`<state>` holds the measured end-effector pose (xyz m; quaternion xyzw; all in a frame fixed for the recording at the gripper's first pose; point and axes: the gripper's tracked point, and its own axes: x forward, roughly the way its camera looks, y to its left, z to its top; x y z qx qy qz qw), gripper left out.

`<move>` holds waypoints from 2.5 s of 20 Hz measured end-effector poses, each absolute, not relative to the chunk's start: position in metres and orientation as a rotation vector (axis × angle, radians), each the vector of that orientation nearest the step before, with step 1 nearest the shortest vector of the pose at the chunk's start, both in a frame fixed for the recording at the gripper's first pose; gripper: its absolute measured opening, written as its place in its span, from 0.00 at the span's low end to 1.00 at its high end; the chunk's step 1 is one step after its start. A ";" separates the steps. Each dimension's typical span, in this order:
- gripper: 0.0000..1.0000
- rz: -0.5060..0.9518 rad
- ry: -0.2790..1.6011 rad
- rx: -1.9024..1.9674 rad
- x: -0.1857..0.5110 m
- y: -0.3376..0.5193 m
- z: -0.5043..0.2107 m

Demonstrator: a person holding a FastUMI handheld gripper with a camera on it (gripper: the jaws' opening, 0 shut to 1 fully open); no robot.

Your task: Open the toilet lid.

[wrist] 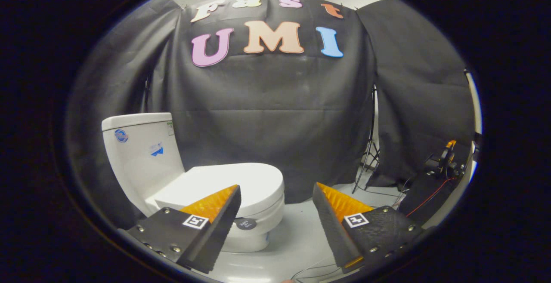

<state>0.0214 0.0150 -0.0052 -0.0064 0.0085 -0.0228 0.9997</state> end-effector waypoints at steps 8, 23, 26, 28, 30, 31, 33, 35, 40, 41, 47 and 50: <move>0.99 -0.005 0.114 0.022 0.038 0.031 -0.025; 0.99 -0.066 0.538 0.653 0.058 0.023 -0.125; 0.99 -0.053 0.561 0.746 0.063 0.029 -0.129; 0.99 -0.060 0.581 0.763 0.066 0.028 -0.137; 0.99 -0.056 0.601 0.802 0.065 0.030 -0.139; 0.99 -0.052 0.612 0.821 0.065 0.031 -0.140; 0.99 -0.049 0.629 0.857 0.066 0.034 -0.144; 0.99 -0.043 0.636 0.898 0.071 0.037 -0.149; 0.99 -0.066 0.686 0.976 0.083 0.047 -0.168; 0.99 -0.060 0.699 0.996 0.084 0.052 -0.169; 0.99 -0.053 0.707 1.045 0.101 0.067 -0.171; 0.87 -0.029 0.738 1.056 0.103 0.080 -0.175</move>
